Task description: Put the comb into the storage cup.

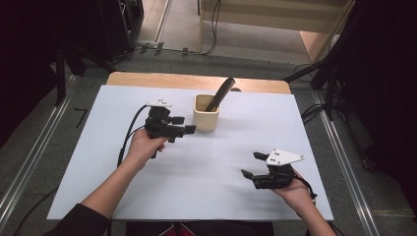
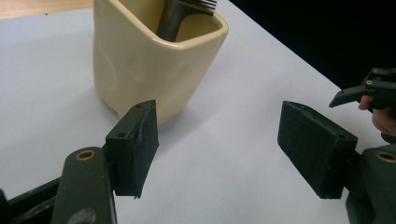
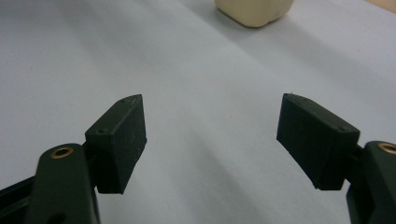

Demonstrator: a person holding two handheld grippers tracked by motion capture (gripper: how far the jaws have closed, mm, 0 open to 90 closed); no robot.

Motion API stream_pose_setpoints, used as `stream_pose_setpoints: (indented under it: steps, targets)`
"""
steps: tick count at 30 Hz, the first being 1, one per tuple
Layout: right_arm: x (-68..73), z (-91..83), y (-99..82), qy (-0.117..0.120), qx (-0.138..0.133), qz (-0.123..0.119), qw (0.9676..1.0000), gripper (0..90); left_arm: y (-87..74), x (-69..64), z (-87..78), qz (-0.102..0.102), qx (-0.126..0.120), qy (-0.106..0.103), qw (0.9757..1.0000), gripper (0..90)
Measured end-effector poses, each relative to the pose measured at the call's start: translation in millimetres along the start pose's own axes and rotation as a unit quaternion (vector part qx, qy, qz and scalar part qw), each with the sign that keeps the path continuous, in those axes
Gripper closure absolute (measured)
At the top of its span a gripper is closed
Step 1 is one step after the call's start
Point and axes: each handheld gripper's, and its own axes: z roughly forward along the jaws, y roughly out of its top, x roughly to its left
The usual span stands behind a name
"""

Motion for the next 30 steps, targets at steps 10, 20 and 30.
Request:
stream_pose_setpoints:
  steps: [10,20,30]
  targets:
    - [1.5,1.4,0.3,0.002,0.002,0.001,1.0000,22.0,-16.3,-6.6,-7.0,0.013,0.019,-0.007,0.9997,30.0]
    - [2.0,2.9,0.3,0.005,0.005,-0.003,1.0000,22.0,-29.0,-12.7,-16.0,0.024,0.037,-0.008,0.9990,30.0]
    - [2.9,3.4,0.4,0.010,0.007,-0.004,0.9999,22.0,-38.3,-14.9,-30.4,0.038,0.054,0.005,0.9978,29.8]
